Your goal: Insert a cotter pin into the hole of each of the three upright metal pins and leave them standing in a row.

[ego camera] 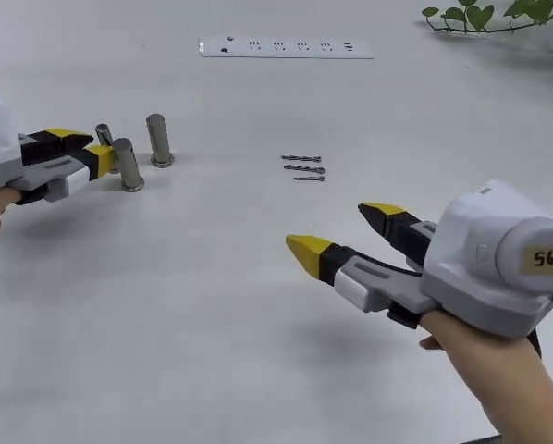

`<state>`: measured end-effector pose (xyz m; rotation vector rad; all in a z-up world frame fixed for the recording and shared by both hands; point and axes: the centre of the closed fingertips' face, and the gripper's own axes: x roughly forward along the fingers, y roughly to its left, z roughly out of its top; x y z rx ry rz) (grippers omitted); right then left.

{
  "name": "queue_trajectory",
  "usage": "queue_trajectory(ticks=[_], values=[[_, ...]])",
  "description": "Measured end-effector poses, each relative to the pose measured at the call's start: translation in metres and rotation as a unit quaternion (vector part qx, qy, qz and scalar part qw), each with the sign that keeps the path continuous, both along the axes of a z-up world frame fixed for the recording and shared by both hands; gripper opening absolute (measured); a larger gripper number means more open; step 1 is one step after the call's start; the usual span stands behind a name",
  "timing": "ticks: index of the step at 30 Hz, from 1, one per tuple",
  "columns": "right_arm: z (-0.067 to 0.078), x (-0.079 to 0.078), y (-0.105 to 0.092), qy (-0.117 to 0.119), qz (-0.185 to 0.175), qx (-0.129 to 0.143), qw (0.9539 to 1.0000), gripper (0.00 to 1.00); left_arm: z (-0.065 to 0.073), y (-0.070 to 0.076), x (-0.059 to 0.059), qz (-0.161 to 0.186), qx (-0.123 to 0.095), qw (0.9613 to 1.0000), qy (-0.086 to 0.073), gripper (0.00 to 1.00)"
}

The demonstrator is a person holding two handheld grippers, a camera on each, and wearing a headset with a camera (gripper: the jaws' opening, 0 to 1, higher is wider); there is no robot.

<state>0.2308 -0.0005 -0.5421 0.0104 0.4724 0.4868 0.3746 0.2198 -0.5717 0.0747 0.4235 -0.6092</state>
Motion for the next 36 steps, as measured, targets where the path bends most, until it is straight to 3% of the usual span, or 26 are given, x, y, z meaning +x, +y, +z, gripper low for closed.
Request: queue_trajectory(ticks=[9,14,20,21,25,28,36], values=[[-0.002,-0.003,-0.008,0.006,-0.008,-0.012,0.9999,0.53,0.000,-0.006,0.001,-0.021,0.004,0.9998,-0.001,0.06],[-0.004,-0.006,-0.013,0.011,-0.006,-0.030,0.9995,0.52,0.000,-0.006,0.002,-0.022,0.007,0.9997,-0.004,0.06],[-0.003,-0.008,-0.016,0.010,-0.007,-0.029,0.9995,0.52,0.000,-0.003,0.001,-0.016,0.004,0.9999,0.002,0.06],[-0.003,-0.008,-0.017,0.010,-0.005,-0.030,0.9995,0.52,-0.001,-0.001,-0.001,-0.019,0.018,0.9997,-0.003,0.05],[-0.003,-0.010,-0.018,0.010,-0.002,-0.029,0.9995,0.53,-0.001,0.001,-0.005,-0.019,0.027,0.9994,0.001,0.05],[-0.003,-0.011,-0.018,0.009,0.001,-0.029,0.9995,0.53,0.001,0.003,-0.010,-0.020,0.048,0.9986,-0.007,0.05],[-0.003,-0.015,-0.017,0.011,0.014,-0.029,0.9994,0.55,0.007,0.002,-0.029,-0.021,0.046,0.9987,-0.009,0.05]])
